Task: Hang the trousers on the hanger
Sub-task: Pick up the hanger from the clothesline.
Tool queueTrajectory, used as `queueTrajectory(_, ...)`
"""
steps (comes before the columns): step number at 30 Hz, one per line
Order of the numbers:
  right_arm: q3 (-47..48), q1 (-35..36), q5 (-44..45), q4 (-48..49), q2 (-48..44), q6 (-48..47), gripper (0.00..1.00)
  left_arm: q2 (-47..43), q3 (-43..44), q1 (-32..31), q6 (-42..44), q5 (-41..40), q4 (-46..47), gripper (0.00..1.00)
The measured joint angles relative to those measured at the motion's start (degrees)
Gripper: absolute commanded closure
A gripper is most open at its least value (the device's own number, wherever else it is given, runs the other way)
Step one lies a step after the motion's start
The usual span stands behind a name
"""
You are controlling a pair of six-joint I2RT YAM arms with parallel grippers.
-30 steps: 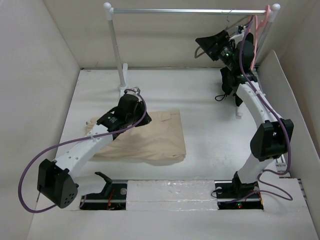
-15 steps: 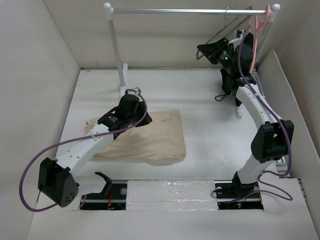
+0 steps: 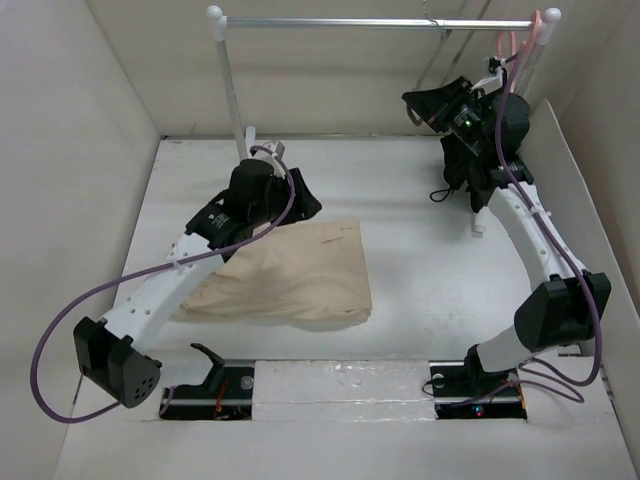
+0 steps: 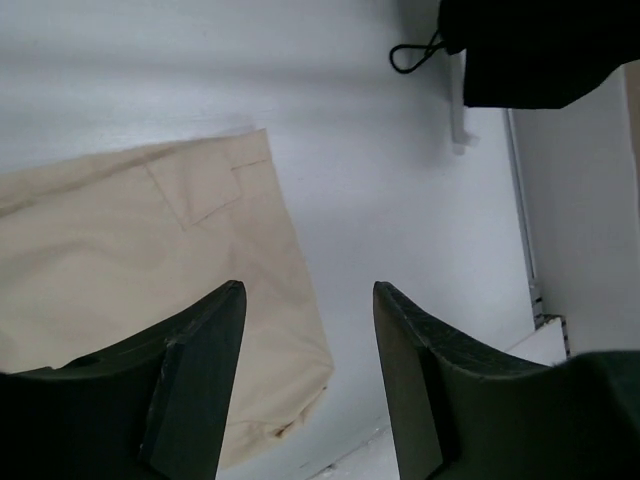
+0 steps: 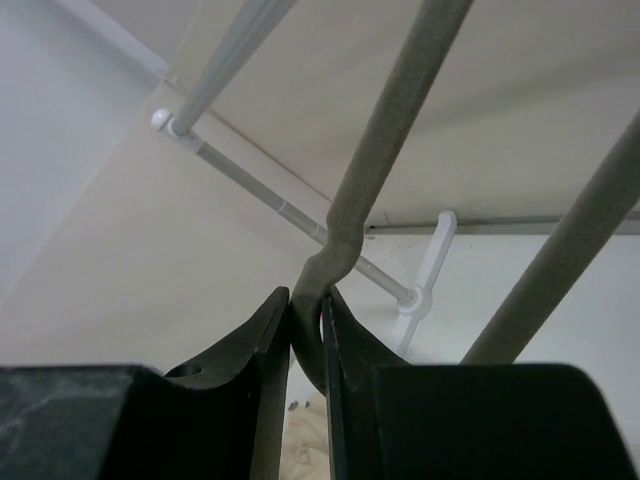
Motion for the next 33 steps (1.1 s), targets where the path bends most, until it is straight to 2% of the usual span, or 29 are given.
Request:
queueTrajectory(4,-4.20,-0.09,-1.51,-0.72,-2.58,-2.40,0.85,1.62,6.25,0.00,0.79,2.34,-0.39,0.45)
queueTrajectory(8,-9.46,-0.09,-2.93,-2.36,-5.49,-5.25,0.93,4.15,12.13,0.00,1.14,4.76,-0.50,0.43)
queueTrajectory(11,-11.50,-0.28,-4.52,-2.91,-6.05,-7.21,0.96,6.10,16.52,0.00,1.40,6.38,-0.74,0.43)
queueTrajectory(20,-13.27,-2.75,-8.39,-3.45,-7.65,-10.80,0.96,12.44,27.39,0.00,1.64,10.73,-0.17,0.38)
queueTrajectory(27,-21.84,-1.88,-11.45,-7.74,-14.36,-15.34,0.96,16.92,32.17,-0.57,0.66,13.03,2.91,0.35)
queueTrajectory(33,-30.47,0.31,-14.10,-12.24,-21.18,-17.92,0.96,25.40,39.43,-6.49,1.62,9.11,4.61,0.35)
